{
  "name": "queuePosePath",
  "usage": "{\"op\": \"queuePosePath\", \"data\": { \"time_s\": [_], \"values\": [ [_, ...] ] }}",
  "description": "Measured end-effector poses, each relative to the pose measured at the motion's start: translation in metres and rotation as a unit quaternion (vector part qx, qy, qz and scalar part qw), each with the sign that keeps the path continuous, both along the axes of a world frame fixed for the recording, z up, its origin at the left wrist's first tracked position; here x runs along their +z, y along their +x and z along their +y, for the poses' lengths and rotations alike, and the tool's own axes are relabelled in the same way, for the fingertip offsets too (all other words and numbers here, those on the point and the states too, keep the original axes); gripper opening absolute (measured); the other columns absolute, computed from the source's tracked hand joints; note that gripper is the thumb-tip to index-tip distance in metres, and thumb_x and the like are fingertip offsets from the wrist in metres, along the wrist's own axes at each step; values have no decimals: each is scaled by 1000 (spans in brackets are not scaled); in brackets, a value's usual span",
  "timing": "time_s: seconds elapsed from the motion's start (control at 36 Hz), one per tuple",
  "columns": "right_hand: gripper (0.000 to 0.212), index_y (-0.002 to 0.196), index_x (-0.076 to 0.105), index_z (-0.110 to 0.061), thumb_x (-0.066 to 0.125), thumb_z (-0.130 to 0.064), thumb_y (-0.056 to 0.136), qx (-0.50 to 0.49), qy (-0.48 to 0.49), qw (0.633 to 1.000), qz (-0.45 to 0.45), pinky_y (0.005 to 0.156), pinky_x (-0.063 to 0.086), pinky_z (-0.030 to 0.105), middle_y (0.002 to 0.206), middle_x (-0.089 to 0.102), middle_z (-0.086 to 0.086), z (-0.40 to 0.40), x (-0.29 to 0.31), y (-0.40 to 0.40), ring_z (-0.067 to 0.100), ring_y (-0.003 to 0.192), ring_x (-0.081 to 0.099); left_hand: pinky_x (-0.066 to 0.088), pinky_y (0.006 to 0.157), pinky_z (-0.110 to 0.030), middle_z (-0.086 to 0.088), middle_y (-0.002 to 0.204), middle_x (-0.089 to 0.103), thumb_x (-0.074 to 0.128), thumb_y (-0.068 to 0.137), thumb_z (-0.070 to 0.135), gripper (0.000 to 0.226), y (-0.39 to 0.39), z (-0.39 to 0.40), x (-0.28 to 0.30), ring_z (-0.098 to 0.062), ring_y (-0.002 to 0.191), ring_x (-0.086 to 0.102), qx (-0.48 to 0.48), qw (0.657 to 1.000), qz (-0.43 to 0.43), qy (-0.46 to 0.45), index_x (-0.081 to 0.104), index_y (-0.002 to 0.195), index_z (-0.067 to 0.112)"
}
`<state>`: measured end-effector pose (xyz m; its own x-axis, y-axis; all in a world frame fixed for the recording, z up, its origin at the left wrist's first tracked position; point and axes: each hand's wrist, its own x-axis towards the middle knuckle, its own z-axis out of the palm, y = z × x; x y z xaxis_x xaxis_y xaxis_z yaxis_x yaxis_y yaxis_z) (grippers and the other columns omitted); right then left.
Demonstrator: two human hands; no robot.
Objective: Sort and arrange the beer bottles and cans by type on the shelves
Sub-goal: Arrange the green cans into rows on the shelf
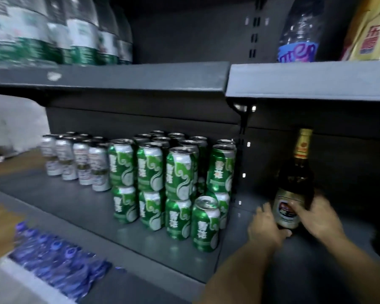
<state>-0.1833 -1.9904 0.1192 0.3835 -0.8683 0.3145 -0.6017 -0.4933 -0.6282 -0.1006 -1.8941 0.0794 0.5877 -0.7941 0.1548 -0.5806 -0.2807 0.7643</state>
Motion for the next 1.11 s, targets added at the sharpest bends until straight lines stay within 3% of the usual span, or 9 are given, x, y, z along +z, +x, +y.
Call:
{"op": "queuePosePath", "data": {
  "time_s": [0.11,0.25,0.44,0.58,0.69,0.83,0.94,1.03,1.11],
  "values": [
    [43,120,51,2,62,-28,91,-101,-66,991,-64,87,48,50,117,55,27,27,9,-26,42,110,52,40,100,-42,-12,135,44,74,81,34,67,-3,13,7,-32,126,45,20,998,-51,34,38,133,14],
    [31,115,52,2,58,-16,90,-244,-228,924,-185,90,34,51,111,55,26,31,21,-89,43,109,46,44,94,-38,-7,127,47,71,82,39,56,-18,13,9,-27,121,48,36,997,-73,-10,44,126,17],
    [45,123,48,-3,60,-31,89,-371,-224,870,-234,99,27,47,122,50,22,3,24,-173,40,120,41,45,92,-41,-5,131,44,68,86,37,61,-34,4,3,-26,125,46,48,997,-61,-20,39,137,20],
    [90,149,23,-6,69,-47,83,-280,-78,925,-246,109,27,48,150,35,17,-9,10,-192,35,138,31,45,91,-42,-8,131,44,67,88,34,60,-47,-6,1,-30,122,49,62,996,-46,-46,40,139,19],
    [108,152,13,-18,77,-52,72,-220,33,952,-212,110,34,51,151,38,9,-24,-3,-191,32,137,37,46,90,-45,-10,130,46,71,85,27,61,-47,-14,-3,-31,119,50,78,993,-26,-81,42,137,15],
    [78,132,39,-12,72,-56,77,-248,57,956,-146,95,45,44,129,58,13,-27,-10,-186,36,118,55,44,93,-46,-14,129,46,75,81,20,65,-31,-21,-4,-34,121,49,101,991,3,-91,42,137,13],
    [67,114,43,-11,70,-59,76,-272,5,956,-106,83,43,42,118,62,14,-11,-8,-173,39,109,58,39,100,-45,-16,140,40,78,79,25,86,-23,-28,0,-35,130,42,108,990,31,-82,27,147,11],
    [68,115,43,-13,70,-61,74,-230,-7,969,-93,84,44,41,119,62,11,-3,-10,-154,37,110,58,37,103,-45,-17,144,38,80,77,30,100,-21,-37,2,-36,131,41,96,988,73,-99,17,151,9],
    [70,119,43,-15,71,-60,74,-195,-1,976,-98,88,44,40,120,61,11,2,-7,-130,35,113,57,39,102,-45,-17,140,43,82,75,28,100,-16,-45,2,-36,127,45,83,987,89,-103,19,150,9]
  ]
}}
